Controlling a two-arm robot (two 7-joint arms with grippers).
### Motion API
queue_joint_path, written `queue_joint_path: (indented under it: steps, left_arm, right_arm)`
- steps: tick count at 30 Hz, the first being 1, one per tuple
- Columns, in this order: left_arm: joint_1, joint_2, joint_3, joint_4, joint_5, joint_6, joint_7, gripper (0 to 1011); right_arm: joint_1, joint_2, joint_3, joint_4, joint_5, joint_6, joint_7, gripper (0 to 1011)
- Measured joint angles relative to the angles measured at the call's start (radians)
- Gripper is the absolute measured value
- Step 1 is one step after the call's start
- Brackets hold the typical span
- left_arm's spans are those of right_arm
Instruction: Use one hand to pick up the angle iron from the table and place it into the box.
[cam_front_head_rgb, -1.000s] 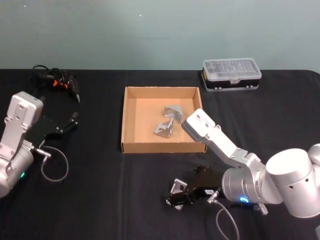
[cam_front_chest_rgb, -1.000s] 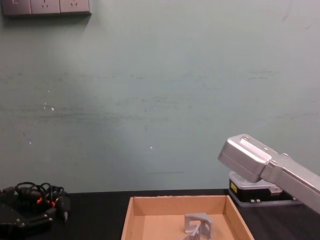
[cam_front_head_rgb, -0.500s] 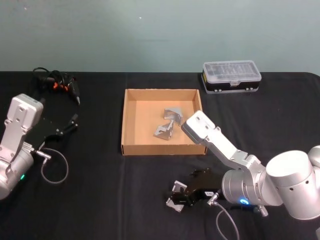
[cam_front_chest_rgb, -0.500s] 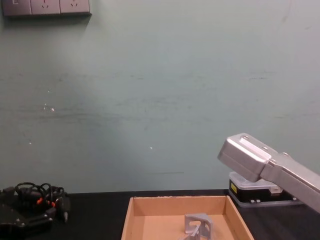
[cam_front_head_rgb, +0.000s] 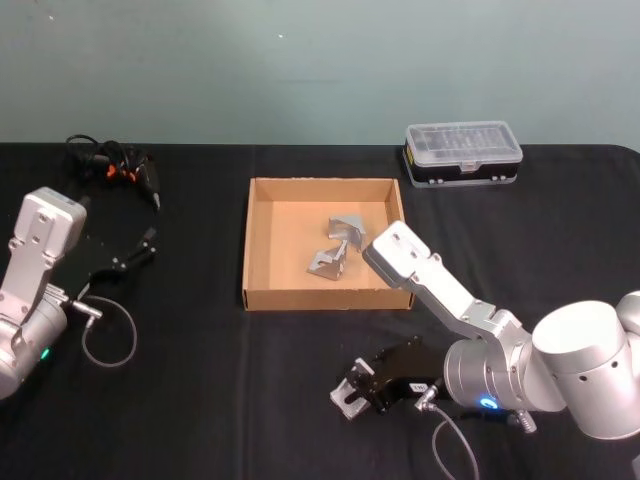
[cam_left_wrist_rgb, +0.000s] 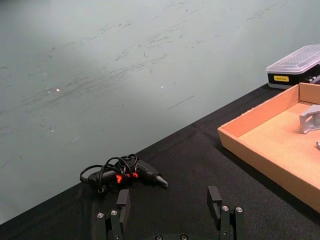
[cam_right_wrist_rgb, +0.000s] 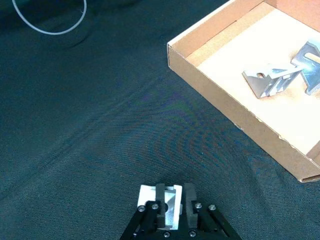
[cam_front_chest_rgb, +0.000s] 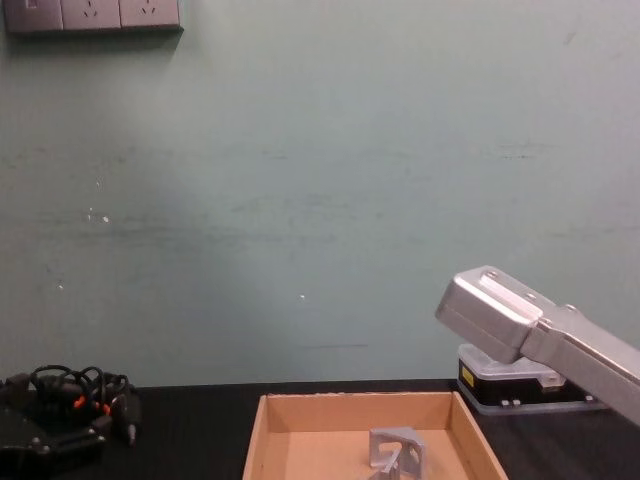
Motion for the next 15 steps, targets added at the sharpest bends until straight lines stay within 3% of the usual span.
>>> queue_joint_path:
  steps: [4,13,15]
  left_arm:
    - [0.0,0.0,0.0,0.0,0.0,0.0,0.0,1011]
    - [0.0,0.0,0.0,0.0,0.0,0.0,0.0,1011]
    - [0.0,0.0,0.0,0.0,0.0,0.0,0.0,1011]
  right_arm:
    - [0.0,0.0,0.0,0.0,0.0,0.0,0.0,153]
    - [0.0,0.0,0.0,0.0,0.0,0.0,0.001,142]
    - [-0.004,0.006,-0.003,-0.008,-0.006,-0.025,0.004,140]
